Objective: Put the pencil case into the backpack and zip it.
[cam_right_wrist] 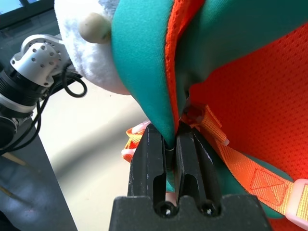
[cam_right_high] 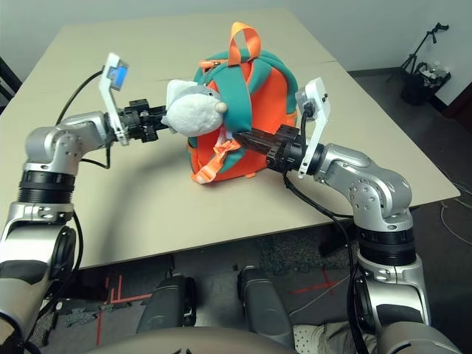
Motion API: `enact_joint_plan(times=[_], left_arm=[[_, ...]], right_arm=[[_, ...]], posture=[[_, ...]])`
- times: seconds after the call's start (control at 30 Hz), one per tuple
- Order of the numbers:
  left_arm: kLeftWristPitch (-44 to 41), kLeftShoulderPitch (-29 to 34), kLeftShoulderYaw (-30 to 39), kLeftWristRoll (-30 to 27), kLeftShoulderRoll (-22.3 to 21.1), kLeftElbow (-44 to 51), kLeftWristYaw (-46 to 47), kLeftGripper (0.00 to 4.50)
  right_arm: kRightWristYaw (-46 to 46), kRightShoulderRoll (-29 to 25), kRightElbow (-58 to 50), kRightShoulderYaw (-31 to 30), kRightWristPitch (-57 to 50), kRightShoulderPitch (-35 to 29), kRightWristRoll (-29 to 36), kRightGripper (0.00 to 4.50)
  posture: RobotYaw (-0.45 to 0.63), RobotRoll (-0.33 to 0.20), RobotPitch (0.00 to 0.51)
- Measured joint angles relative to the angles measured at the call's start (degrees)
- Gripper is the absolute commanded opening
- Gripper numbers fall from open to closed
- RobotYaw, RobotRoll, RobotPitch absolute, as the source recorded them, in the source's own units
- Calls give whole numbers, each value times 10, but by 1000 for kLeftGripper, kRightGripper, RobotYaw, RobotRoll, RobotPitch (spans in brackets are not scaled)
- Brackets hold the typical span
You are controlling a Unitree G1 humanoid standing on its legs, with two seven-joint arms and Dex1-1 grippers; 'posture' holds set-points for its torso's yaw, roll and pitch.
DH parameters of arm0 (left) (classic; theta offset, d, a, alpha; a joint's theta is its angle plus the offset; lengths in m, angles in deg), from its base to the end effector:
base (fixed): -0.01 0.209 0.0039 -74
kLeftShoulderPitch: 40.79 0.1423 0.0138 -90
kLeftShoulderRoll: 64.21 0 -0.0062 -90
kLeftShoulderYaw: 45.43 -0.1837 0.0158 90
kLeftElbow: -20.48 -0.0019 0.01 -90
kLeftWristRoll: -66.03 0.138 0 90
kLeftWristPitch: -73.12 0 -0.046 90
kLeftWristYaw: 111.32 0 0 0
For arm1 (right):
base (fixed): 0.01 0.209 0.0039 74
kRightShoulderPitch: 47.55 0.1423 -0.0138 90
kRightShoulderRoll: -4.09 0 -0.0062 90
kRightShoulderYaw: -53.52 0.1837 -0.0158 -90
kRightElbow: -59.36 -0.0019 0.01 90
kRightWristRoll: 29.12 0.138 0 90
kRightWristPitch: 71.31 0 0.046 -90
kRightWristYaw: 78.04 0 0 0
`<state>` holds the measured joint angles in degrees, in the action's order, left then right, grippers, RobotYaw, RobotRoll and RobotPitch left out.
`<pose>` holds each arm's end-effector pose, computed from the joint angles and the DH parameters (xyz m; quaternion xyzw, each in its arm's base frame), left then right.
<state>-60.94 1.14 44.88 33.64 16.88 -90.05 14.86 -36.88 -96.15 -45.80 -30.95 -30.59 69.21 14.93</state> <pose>0.3287 0.1904 0.1882 -0.1097 0.1064 -0.5171 0.8422 0.2551 -0.1903 0.1806 0.0972 0.0432 0.5113 0.8528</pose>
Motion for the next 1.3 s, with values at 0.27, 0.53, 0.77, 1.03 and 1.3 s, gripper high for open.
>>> enact_joint_plan(times=[0.27, 0.53, 0.77, 1.03, 1.3], left_arm=[[-13, -9, 5, 5, 12, -3, -4, 4140], [-52, -7, 60, -30, -43, 70, -8, 4491], [-74, 33, 82, -47, -112, 154, -6, 4491], [-81, 79, 99, -48, -138, 180, 21, 4327], [-81, 105, 84, -49, -106, 187, 46, 1544]], right_arm=[[-1, 0, -2, 0, 0, -5, -1, 0], [0, 1, -1, -4, 1, -5, -3, 0], [6, 1, 10, -6, 6, -1, -5, 0], [10, -1, 17, -7, 10, 0, -10, 0], [10, 1, 20, -11, 11, 7, -15, 0]], posture=[[-96, 0, 71], [-73, 0, 70], [-63, 0, 75], [-59, 0, 73], [-58, 0, 75]])
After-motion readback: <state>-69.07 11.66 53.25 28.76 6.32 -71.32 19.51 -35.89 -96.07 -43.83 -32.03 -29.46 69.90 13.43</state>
